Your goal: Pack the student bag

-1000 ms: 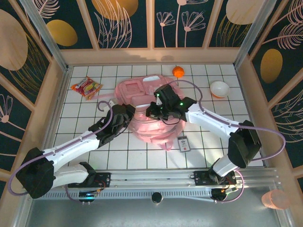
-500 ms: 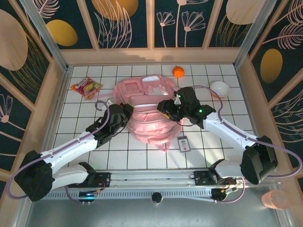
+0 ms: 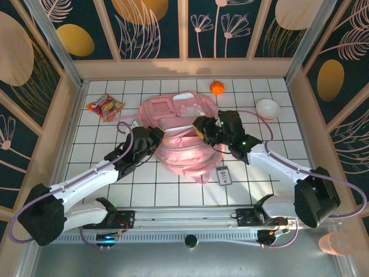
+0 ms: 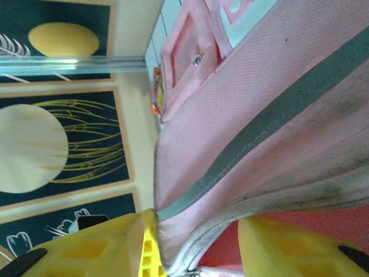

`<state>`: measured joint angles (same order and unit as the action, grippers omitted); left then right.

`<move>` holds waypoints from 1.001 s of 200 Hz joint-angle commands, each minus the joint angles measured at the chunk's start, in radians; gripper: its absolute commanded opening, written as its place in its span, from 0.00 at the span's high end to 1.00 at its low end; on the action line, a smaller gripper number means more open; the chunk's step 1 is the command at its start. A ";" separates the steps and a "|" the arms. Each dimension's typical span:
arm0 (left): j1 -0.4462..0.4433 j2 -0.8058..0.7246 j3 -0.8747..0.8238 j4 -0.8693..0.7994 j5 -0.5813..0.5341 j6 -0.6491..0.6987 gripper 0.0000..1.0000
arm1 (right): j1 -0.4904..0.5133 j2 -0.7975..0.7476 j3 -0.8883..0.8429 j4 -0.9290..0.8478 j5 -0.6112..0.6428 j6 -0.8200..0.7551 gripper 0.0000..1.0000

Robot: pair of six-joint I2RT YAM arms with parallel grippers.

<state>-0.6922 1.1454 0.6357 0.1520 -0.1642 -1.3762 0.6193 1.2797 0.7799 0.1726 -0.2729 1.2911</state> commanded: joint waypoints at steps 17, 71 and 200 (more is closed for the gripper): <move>0.006 -0.024 0.020 0.016 0.052 0.083 1.00 | 0.025 0.024 -0.032 0.130 0.134 0.144 0.62; 0.050 -0.042 0.013 -0.039 0.084 0.146 1.00 | 0.055 0.079 -0.037 0.118 0.129 0.180 0.68; 0.094 -0.072 0.258 -0.369 0.044 0.763 0.52 | 0.192 0.161 0.119 0.206 0.373 0.149 1.00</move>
<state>-0.5632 1.1564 0.8837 -0.0883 -0.0917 -0.8066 0.8017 1.4078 0.8368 0.2768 0.0486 1.4643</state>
